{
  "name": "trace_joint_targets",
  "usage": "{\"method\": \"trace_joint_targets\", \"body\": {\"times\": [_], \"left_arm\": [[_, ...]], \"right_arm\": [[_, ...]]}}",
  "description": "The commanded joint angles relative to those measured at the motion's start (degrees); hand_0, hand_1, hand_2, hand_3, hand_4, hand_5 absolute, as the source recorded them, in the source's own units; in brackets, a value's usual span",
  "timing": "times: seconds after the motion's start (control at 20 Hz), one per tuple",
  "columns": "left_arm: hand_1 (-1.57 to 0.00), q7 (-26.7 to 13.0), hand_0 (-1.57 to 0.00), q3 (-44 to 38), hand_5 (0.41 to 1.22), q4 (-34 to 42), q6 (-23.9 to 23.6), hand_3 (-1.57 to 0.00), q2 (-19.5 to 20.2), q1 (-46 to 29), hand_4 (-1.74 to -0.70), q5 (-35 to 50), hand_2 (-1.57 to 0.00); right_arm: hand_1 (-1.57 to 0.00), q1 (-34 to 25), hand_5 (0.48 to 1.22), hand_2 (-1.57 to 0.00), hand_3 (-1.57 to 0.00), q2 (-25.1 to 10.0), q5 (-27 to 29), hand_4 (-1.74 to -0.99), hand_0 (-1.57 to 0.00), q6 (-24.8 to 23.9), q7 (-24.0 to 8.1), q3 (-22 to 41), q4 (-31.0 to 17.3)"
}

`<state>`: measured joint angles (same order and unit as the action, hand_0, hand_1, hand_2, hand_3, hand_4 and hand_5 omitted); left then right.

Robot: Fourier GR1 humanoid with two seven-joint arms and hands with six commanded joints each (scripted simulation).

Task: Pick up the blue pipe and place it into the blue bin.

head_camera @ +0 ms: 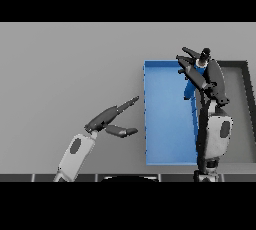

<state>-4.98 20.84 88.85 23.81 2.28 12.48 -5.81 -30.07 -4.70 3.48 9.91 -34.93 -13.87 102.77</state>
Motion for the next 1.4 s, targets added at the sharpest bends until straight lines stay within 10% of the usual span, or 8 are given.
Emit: {"method": "trace_joint_targets", "body": {"times": [0.0, 0.5, 0.7, 0.85, 1.05, 1.35], "left_arm": [[0.00, 0.62, 0.00, 0.21, 0.460, 0.03, -0.02, 0.00, 0.08, -0.19, -0.93, -0.28, 0.00], [0.00, 2.25, 0.00, 0.07, 0.476, 0.08, -1.06, 0.00, 0.84, 0.41, -0.92, -1.76, 0.00], [0.00, 1.64, 0.00, 0.10, 0.484, -0.01, -1.25, 0.00, 0.57, 0.62, -0.92, -1.81, 0.00], [0.00, 2.00, 0.00, 0.40, 0.491, 0.01, -1.35, 0.00, 0.35, 0.08, -0.92, -1.96, 0.00], [0.00, 1.92, 0.00, -0.19, 0.493, -0.55, -0.85, 0.00, 0.63, 0.92, -0.92, -1.39, 0.00], [0.00, 1.89, 0.00, -0.19, 0.495, -1.07, -1.74, 0.00, 0.46, 0.89, -0.93, -2.24, 0.00]], "right_arm": [[-1.57, 1.72, 1.221, -1.57, -1.57, -0.56, -0.51, -1.500, -1.57, -1.10, -0.01, 0.28, -0.65], [-1.57, 18.19, 1.221, -1.57, -1.57, -5.81, 2.56, -1.497, -1.57, -14.71, 0.10, 10.62, -7.69], [-1.57, 18.93, 1.221, -1.57, -0.64, -11.82, 9.27, -1.641, -1.57, -23.12, 0.89, 17.70, -7.53], [-1.57, 19.20, 1.161, -1.52, -0.45, -13.95, 12.29, -1.626, -1.57, -27.69, 1.41, 20.05, -7.69], [-0.66, 18.38, 1.125, -0.63, -0.19, -19.03, 17.41, -1.370, -0.69, -36.30, 1.15, 25.54, -10.81], [-0.17, 8.16, 0.870, -0.16, -0.05, -42.61, 34.40, -1.219, -0.18, -37.46, -0.01, 51.81, -13.91]]}}
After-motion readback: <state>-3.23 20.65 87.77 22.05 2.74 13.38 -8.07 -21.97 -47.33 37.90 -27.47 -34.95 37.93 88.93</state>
